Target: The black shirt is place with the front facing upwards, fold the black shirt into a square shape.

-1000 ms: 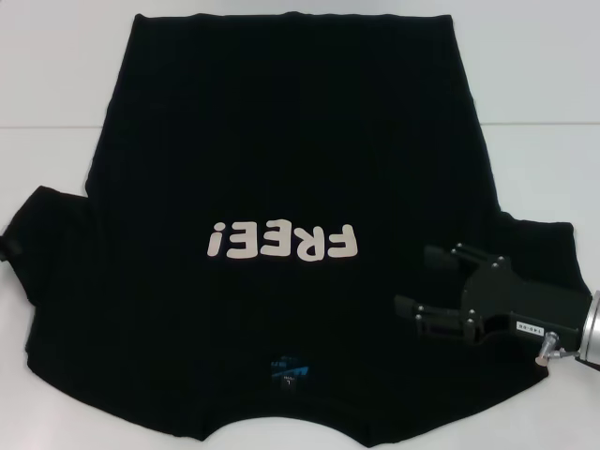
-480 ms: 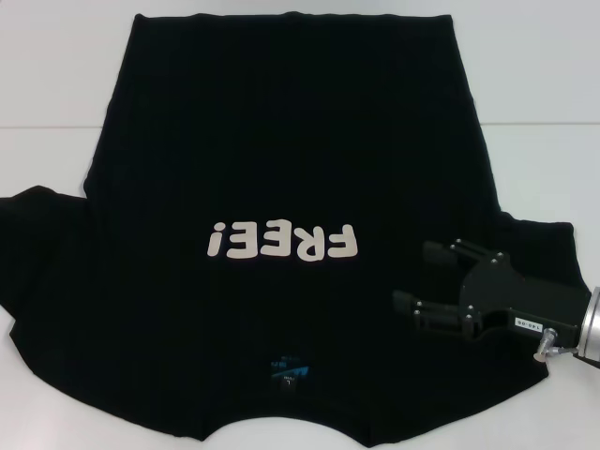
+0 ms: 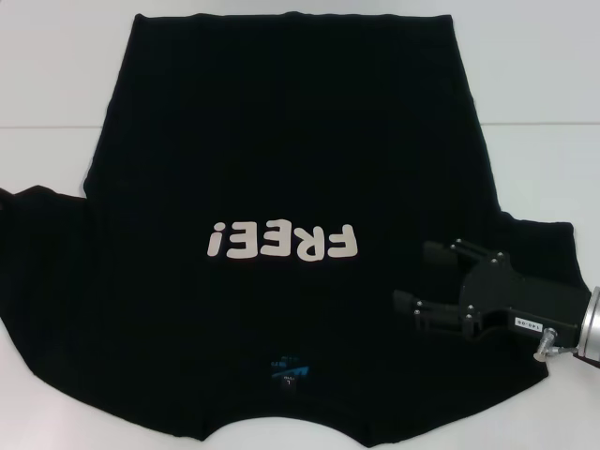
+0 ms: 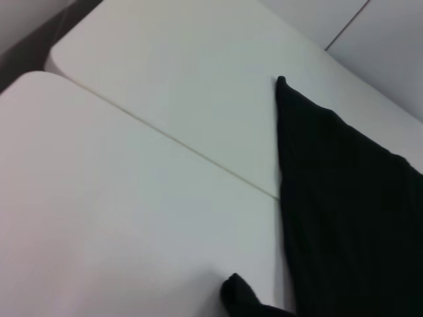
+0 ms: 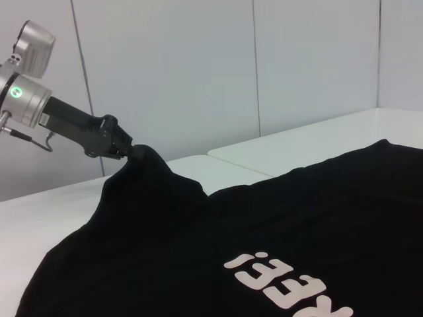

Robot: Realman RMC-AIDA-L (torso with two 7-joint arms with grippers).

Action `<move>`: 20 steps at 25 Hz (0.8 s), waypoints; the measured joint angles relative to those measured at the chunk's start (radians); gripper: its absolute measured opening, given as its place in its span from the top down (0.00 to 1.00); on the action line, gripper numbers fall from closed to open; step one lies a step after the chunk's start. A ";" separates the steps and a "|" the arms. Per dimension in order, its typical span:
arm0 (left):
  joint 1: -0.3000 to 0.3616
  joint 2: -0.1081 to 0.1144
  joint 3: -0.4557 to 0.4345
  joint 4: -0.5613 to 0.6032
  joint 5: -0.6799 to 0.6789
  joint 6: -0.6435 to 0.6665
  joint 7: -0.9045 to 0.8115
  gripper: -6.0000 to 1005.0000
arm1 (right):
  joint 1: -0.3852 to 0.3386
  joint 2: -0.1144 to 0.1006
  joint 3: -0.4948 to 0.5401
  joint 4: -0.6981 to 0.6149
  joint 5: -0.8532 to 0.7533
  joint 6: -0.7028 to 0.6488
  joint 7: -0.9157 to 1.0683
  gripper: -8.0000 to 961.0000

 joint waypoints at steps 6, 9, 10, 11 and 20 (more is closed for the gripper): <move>-0.033 0.007 0.000 0.003 -0.010 0.094 -0.049 0.97 | 0.000 0.000 0.000 0.001 0.001 0.001 0.000 0.04; -0.054 0.002 0.000 0.009 -0.016 0.142 -0.072 0.96 | 0.000 0.000 0.000 0.004 0.001 0.001 0.000 0.04; -0.062 -0.002 0.000 0.009 -0.021 0.156 -0.076 0.95 | 0.000 0.000 0.000 0.006 0.002 0.001 0.000 0.04; -0.071 -0.009 0.000 0.009 -0.030 0.172 -0.078 0.95 | 0.000 0.000 0.000 0.008 0.002 0.001 0.000 0.04; -0.097 -0.062 0.002 -0.046 -0.048 0.178 -0.075 0.89 | 0.003 0.000 0.000 0.012 0.006 -0.001 0.000 0.04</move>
